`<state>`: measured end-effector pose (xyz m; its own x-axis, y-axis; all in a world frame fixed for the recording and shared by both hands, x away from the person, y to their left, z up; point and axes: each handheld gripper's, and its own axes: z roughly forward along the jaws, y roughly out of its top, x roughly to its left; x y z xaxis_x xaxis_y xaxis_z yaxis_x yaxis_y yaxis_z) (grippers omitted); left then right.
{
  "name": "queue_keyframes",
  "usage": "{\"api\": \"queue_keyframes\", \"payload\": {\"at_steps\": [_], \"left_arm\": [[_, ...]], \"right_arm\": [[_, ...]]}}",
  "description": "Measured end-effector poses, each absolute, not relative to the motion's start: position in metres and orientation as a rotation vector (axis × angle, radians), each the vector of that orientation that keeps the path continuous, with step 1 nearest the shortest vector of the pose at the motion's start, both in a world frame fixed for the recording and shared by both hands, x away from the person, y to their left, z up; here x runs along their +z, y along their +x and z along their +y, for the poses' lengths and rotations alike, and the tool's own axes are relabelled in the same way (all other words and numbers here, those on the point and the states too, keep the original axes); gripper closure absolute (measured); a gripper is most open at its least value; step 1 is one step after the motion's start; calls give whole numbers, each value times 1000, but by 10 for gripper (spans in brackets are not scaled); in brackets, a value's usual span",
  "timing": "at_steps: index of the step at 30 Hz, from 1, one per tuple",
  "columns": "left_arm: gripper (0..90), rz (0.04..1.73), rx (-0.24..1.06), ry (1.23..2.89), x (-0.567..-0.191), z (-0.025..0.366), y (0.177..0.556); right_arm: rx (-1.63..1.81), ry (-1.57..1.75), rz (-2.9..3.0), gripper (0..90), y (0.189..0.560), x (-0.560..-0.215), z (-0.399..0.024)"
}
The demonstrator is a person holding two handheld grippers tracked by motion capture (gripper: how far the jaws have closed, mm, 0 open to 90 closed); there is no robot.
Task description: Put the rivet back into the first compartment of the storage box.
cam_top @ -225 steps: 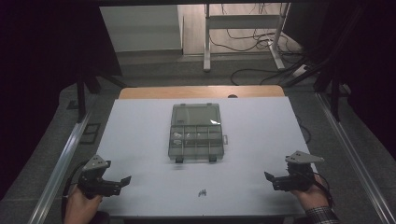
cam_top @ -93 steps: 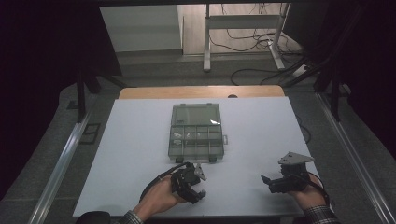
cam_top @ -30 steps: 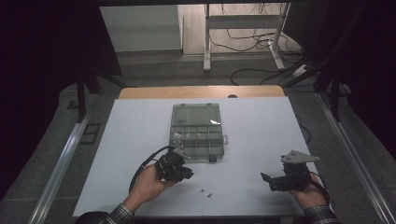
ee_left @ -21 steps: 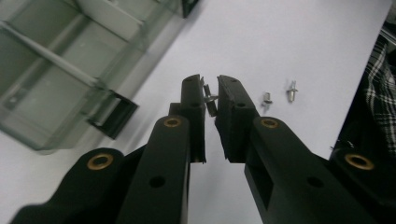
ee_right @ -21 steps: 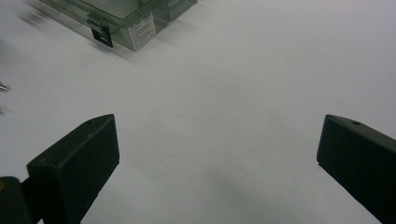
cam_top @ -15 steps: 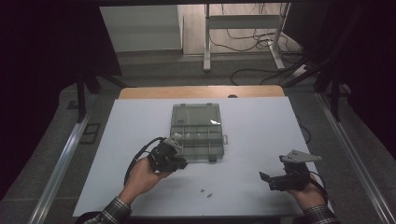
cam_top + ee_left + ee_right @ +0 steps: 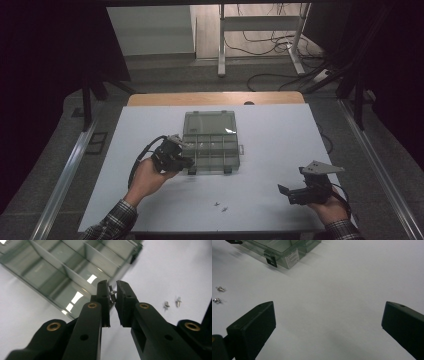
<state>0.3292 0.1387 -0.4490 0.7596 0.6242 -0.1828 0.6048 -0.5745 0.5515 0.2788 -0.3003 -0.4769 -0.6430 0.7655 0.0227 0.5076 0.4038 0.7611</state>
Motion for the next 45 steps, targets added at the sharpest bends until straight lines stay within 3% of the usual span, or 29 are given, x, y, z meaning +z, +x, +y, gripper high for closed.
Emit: {"api": "queue_keyframes", "payload": {"at_steps": [22,45], "left_arm": [[817,1029,124,2306,-449,142,383],[811,1170,158,2282,-482,139,419]], "right_arm": [[1063,1103,2352,0,280,-479,-301],[1045,1097,2371,0,280,-480,-302]]}}
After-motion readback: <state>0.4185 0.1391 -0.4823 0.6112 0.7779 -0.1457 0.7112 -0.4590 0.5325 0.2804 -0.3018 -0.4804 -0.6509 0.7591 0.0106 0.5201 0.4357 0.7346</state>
